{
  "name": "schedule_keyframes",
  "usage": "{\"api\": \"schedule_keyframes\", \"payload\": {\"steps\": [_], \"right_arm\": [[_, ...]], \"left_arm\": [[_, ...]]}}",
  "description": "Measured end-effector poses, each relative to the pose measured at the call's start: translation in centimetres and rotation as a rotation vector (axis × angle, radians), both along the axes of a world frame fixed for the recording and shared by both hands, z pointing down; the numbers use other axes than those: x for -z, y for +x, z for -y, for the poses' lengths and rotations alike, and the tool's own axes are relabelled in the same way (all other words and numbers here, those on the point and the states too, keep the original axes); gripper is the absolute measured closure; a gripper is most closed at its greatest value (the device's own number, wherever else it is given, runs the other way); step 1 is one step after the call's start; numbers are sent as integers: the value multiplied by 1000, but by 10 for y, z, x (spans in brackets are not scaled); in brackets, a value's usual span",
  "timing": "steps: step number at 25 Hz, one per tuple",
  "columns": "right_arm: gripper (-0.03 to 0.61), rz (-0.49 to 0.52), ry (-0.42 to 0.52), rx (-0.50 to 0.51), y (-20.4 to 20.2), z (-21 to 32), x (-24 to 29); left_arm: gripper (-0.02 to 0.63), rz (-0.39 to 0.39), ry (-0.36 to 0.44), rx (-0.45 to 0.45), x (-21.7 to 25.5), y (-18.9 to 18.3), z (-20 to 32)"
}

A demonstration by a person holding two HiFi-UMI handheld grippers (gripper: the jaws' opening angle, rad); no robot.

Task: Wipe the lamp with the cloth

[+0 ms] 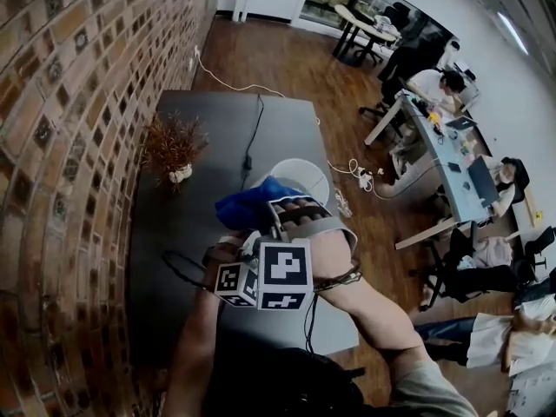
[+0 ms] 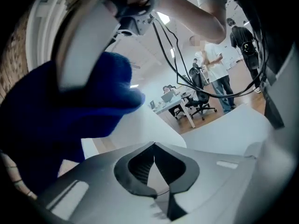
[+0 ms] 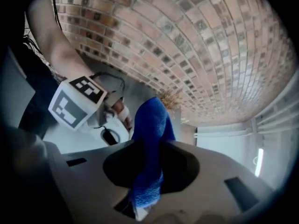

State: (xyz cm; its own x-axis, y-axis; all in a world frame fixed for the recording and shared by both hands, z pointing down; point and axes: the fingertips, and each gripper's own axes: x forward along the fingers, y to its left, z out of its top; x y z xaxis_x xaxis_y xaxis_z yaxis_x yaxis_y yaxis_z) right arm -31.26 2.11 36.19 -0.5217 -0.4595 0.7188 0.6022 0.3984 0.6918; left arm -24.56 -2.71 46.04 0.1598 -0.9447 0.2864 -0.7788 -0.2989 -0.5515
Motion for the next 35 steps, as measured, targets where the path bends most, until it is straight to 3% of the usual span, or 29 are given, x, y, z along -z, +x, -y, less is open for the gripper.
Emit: {"api": "schedule_keyframes", "payload": {"steps": [3,8,12,14,16,19,22,23,24,25,27,29,30,32,35], "right_arm": [[500,89,143,73,-19,20,24],[501,-76,170,249,7,22,-25],[502,-133,156,245,52,13,-32],[500,-141,43,189,78,11,-34],[500,-80,-101,95,106,15,-26],[500,201,-273,-143,153,50,2],[500,519,-473,-432,212,100,6],[500,580,-564,-501,228,112,-4],[500,624,-662,-551,238,120,-19],[500,658,-758,-588,242,123,-36],[500,710,-902,-655,241,124,-74],[500,729,-982,-709,244,124,-105],[500,731,-1016,-721,248,123,-117],[500,749,-1101,-728,252,114,-134],[500,789,-1206,-745,256,98,-158]], "left_arm": [[604,5,3,-1,-4,0,-1],[604,0,-12,13,-14,0,-1],[604,-15,-3,28,-13,-3,0],[604,-22,-1,38,-14,-4,0],[604,-31,-6,37,-16,-4,-2],[601,-66,13,15,4,-7,-24],[592,-187,190,30,97,-12,-54],[530,-230,223,42,124,-10,-51],[405,-238,200,43,137,-7,-40],[276,-184,127,27,135,-1,-22],[149,66,-67,-33,111,7,18],[138,289,-271,-66,77,8,45],[140,352,-374,-74,59,8,51],[163,410,-557,-97,30,4,52],[326,452,-718,-162,9,3,42]]}}
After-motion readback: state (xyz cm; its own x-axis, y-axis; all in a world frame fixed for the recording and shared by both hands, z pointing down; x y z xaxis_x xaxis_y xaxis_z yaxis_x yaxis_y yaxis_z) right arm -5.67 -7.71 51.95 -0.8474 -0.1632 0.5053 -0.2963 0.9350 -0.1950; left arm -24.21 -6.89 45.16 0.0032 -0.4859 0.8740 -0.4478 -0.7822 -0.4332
